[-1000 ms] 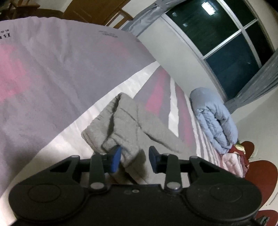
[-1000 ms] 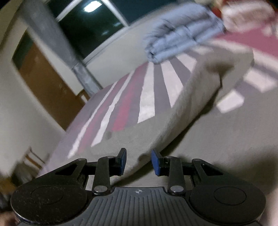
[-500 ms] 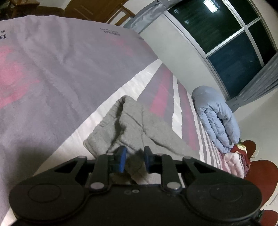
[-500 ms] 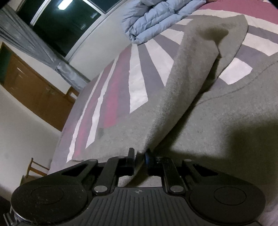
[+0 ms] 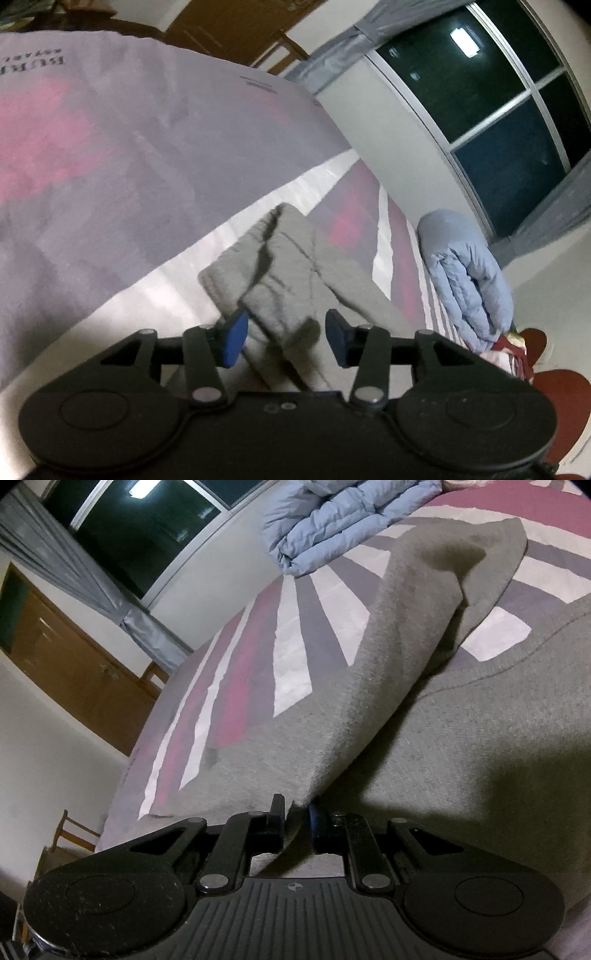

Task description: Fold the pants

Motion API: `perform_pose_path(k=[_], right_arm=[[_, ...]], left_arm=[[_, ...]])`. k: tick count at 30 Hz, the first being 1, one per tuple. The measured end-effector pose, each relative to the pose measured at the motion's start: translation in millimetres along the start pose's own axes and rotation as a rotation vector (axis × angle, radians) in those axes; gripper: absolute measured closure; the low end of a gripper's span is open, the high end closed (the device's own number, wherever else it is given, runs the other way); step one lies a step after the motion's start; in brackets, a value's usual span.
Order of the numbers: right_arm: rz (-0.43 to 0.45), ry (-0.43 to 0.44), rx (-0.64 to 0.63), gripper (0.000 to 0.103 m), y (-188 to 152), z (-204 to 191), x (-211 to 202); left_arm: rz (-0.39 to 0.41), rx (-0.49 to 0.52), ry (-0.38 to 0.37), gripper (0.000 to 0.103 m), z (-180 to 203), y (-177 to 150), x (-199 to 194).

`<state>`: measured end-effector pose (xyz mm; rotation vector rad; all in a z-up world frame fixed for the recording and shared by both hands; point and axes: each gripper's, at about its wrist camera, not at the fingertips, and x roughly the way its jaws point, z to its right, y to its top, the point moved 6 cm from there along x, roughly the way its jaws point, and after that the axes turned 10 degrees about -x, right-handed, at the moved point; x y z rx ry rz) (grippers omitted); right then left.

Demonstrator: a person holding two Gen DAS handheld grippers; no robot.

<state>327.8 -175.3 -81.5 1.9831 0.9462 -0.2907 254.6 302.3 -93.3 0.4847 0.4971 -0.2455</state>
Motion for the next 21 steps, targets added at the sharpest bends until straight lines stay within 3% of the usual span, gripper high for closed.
perform_pose_path(k=[6,8,9,12,18,21], right_arm=[[-0.013,0.000,0.025,0.090,3.1,5.8,8.0],[-0.028,0.002,0.031,0.090,5.6,6.8,13.5],[-0.052,-0.003,0.028,0.090,6.0,8.7,19.1],[-0.069,-0.007,0.002,0.098,9.9,8.2,24.3],[0.117,0.138,-0.059,0.098,41.9,-37.3,-34.2],[0.083,0.135,-0.110,0.098,12.6,-40.9,-42.0]], left_arm=[[-0.032,-0.001,0.030,0.069,7.0,11.0,23.8],[-0.040,0.036,0.061,0.076,10.7,12.5,30.6],[-0.043,0.047,0.059,0.085,10.5,14.4,33.1],[-0.049,0.036,0.031,0.089,14.7,29.1,36.9],[0.030,0.108,-0.079,0.095,54.4,66.6,13.2],[0.014,0.139,-0.016,0.095,30.2,57.3,13.4]])
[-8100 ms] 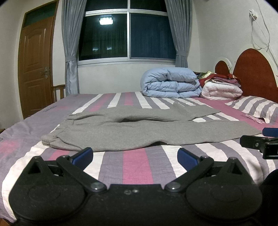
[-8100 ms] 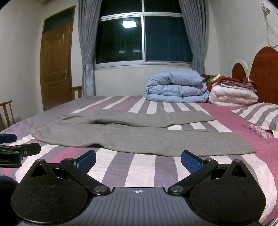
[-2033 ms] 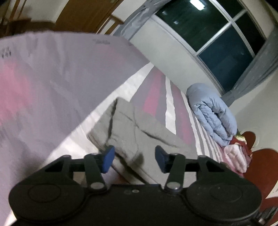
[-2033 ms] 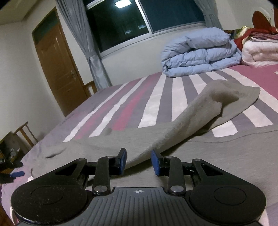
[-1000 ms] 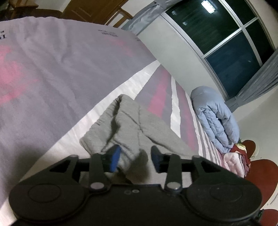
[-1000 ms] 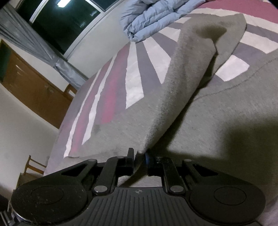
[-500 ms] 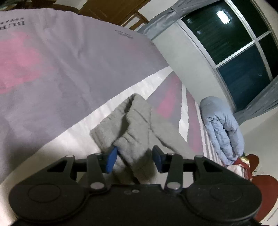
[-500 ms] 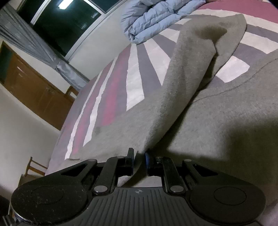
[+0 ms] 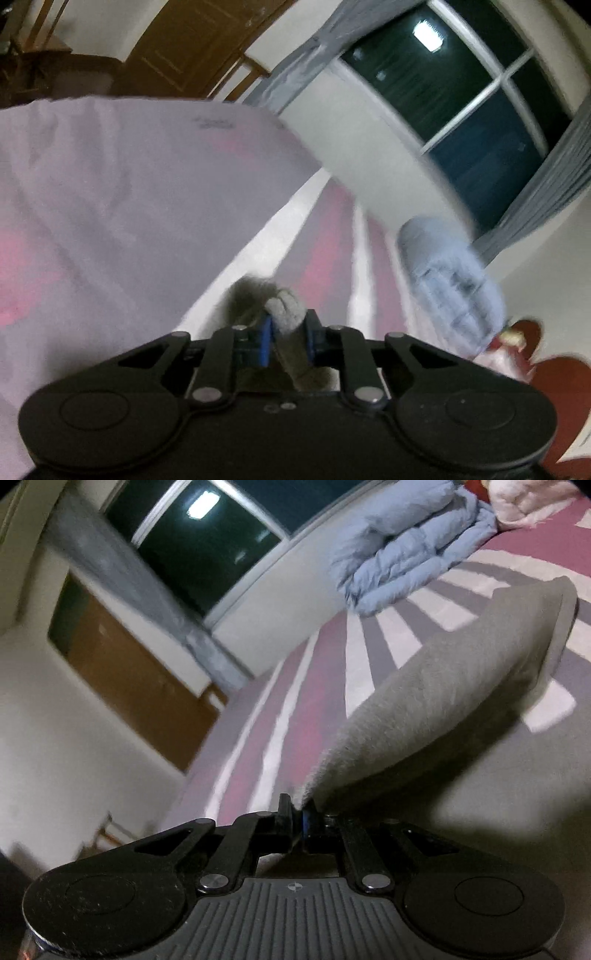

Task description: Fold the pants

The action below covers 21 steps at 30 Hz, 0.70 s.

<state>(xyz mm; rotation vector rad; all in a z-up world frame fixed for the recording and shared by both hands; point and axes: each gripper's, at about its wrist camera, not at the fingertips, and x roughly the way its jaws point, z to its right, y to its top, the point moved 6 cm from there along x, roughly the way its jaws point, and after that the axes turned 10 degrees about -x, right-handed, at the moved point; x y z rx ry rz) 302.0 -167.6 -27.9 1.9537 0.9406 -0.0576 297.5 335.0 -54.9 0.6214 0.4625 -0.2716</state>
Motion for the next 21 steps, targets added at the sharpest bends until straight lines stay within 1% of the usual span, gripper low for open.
perform_pose_path(k=[1,2,3,4,5,7,8,10,11,12,14,15,16,17,19,20,21], right_arm=[[-0.038,-0.022,-0.020,0.098,-16.0,2.3,5.1],[-0.112,-0.056,-0.025,0.098,-38.7,10.8,16.0],[-0.184,-0.097,-0.015,0.098,-59.9,22.0,26.4],[-0.175,-0.094,-0.001,0.098,-70.1,28.1,27.7],[-0.151,-0.086,0.004,0.098,-71.8,30.0,25.8],[-0.142,-0.100,0.007,0.098,-69.5,26.1,24.8],[-0.143,-0.110,-0.018,0.098,-66.6,21.9,25.6],[-0.130,-0.105,-0.021,0.098,-57.2,15.8,23.5],[-0.107,-0.090,-0.029,0.098,-50.3,10.9,19.2],[-0.097,-0.083,-0.038,0.098,-47.6,8.0,14.7],[-0.096,-0.087,-0.035,0.098,-50.1,5.7,10.0],[-0.115,-0.102,-0.034,0.098,-57.1,8.8,12.5],[-0.141,-0.119,-0.033,0.098,-61.9,13.9,14.5],[-0.175,-0.129,-0.015,0.098,-72.3,20.9,19.6],[-0.162,-0.114,0.020,0.098,-76.3,26.2,18.5],[-0.142,-0.103,0.030,0.098,-72.2,23.8,14.5],[-0.121,-0.090,0.029,0.098,-67.0,21.5,11.2]], left_arm=[[-0.040,0.004,0.060,0.095,-16.8,-11.3,7.3],[-0.086,-0.009,0.108,0.095,-37.5,-25.0,16.1],[-0.087,-0.043,0.090,0.095,-49.4,-31.5,17.2],[-0.076,-0.091,0.059,0.095,-55.6,-32.9,14.3],[-0.072,-0.117,0.046,0.095,-57.6,-32.3,11.2],[-0.072,-0.082,0.060,0.095,-51.3,-31.1,9.4],[-0.071,-0.058,0.067,0.095,-45.8,-28.8,8.4],[-0.058,-0.044,0.049,0.095,-36.2,-19.5,2.5],[-0.047,-0.023,0.031,0.095,-29.7,-17.3,-2.6],[-0.044,0.003,0.032,0.095,-26.1,-17.4,-4.7],[-0.067,0.055,0.078,0.095,-26.5,-23.1,-1.1],[-0.083,0.067,0.105,0.095,-31.9,-27.9,2.9],[-0.090,0.063,0.112,0.095,-36.1,-29.9,5.4],[-0.085,0.035,0.102,0.095,-40.2,-31.0,4.9],[-0.063,0.002,0.075,0.095,-39.4,-28.1,-1.6],[-0.050,0.007,0.062,0.095,-36.8,-25.8,-5.4],[-0.048,0.029,0.066,0.095,-34.1,-24.0,-7.0]])
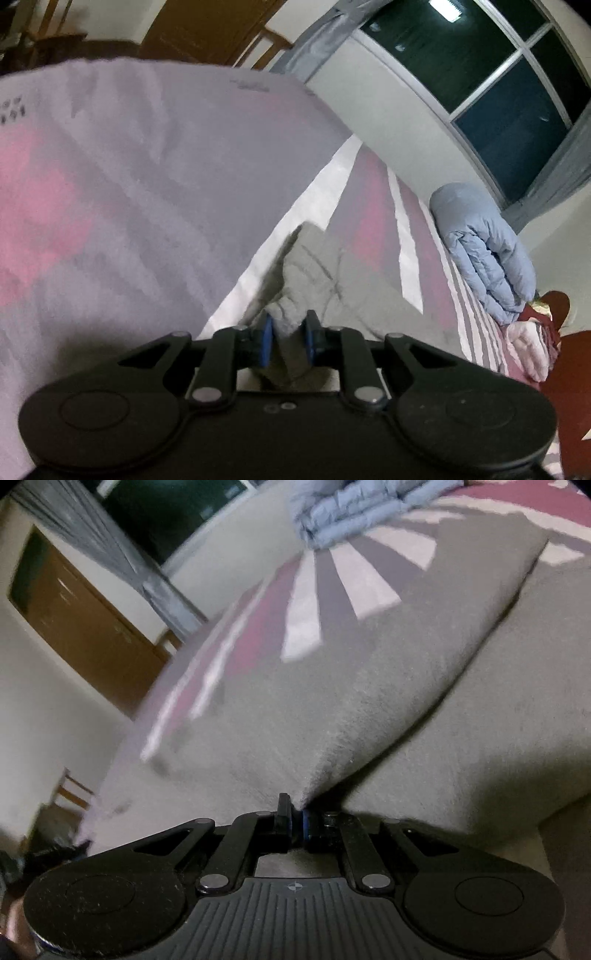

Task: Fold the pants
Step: 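Lower the cuffs onto the pants and open both tools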

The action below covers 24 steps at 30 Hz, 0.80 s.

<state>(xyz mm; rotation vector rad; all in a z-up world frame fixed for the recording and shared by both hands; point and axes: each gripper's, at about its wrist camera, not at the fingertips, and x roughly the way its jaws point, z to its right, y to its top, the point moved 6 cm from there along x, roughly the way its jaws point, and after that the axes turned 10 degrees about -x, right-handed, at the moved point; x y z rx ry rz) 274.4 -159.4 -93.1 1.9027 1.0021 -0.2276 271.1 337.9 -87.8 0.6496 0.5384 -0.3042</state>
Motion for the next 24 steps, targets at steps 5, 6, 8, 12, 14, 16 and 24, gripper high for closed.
perform_pose_path(k=[5,6,8,12,14,16,24], right_arm=[[-0.009,-0.004,-0.017,0.098,-1.0,-1.8,7.0],[-0.038,-0.016,-0.011,0.098,-7.1,3.8,15.2],[-0.034,0.001,0.021,0.098,-8.5,8.0,18.7],[0.007,-0.001,0.028,0.082,3.5,9.2,-2.8],[0.035,-0.022,0.014,0.080,11.1,17.7,-19.1],[0.067,-0.046,0.033,0.080,19.9,28.6,-29.9],[0.125,-0.162,0.028,0.080,75.2,43.1,-37.4]], left_arm=[[-0.018,0.047,0.041,0.095,2.5,3.0,10.5],[-0.029,0.048,0.055,0.095,-0.3,1.2,13.6],[-0.038,0.032,0.059,0.093,-0.4,2.0,15.7],[0.041,0.105,0.156,0.048,10.3,4.6,-11.7],[0.117,0.193,0.234,0.025,23.7,-0.1,-31.7],[0.125,0.248,0.201,0.029,41.2,-9.8,-40.1],[0.065,0.379,0.295,0.020,96.3,-71.8,10.3]])
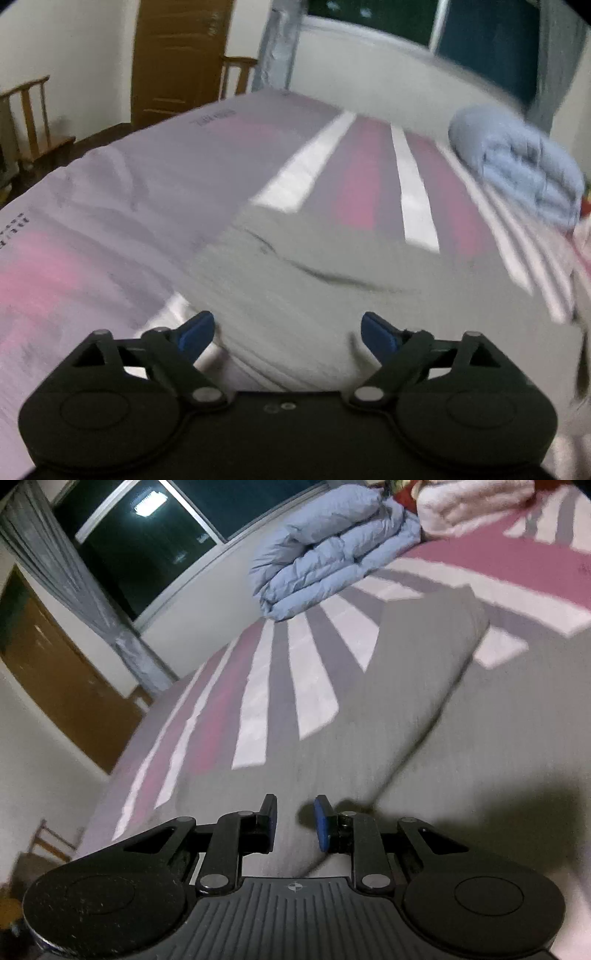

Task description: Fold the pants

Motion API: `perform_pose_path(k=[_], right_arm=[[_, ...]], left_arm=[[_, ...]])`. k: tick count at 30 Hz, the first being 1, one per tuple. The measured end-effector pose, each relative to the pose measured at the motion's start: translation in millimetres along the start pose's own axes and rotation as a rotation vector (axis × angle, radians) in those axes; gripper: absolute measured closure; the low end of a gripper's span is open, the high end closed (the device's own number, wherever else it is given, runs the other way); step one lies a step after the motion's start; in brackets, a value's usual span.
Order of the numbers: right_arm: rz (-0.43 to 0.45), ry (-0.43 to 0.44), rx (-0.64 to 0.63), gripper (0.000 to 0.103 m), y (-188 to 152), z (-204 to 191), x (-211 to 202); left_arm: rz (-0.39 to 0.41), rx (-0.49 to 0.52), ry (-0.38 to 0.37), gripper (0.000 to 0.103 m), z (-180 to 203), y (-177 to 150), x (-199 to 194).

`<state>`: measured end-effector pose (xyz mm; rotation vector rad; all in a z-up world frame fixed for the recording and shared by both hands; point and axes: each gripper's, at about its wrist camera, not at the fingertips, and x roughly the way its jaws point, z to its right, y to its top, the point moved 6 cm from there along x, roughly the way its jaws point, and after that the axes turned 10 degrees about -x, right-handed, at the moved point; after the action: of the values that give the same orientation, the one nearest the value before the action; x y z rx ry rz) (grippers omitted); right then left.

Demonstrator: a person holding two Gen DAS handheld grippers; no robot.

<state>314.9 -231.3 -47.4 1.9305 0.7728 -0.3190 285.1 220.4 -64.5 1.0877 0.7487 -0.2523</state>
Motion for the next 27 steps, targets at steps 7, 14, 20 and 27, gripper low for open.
perform_pose_path(k=[7,14,20,27], right_arm=[[-0.056,-0.255,-0.200,0.039,35.7,-8.3,52.1],[-0.188,-0.357,-0.305,0.099,15.5,10.6,81.7],[-0.067,-0.316,-0.234,0.100,-2.0,24.4,9.6],[-0.115,-0.318,-0.022,0.100,-56.8,66.3,-41.8]], left_arm=[[-0.112,-0.041,-0.012,0.006,-2.6,-46.1,31.6],[-0.149,-0.022,-0.076,0.006,-14.7,-38.4,36.0],[-0.155,-0.017,-0.105,0.006,-15.8,-39.2,39.0],[-0.163,-0.020,-0.116,0.006,-20.6,-39.1,35.0]])
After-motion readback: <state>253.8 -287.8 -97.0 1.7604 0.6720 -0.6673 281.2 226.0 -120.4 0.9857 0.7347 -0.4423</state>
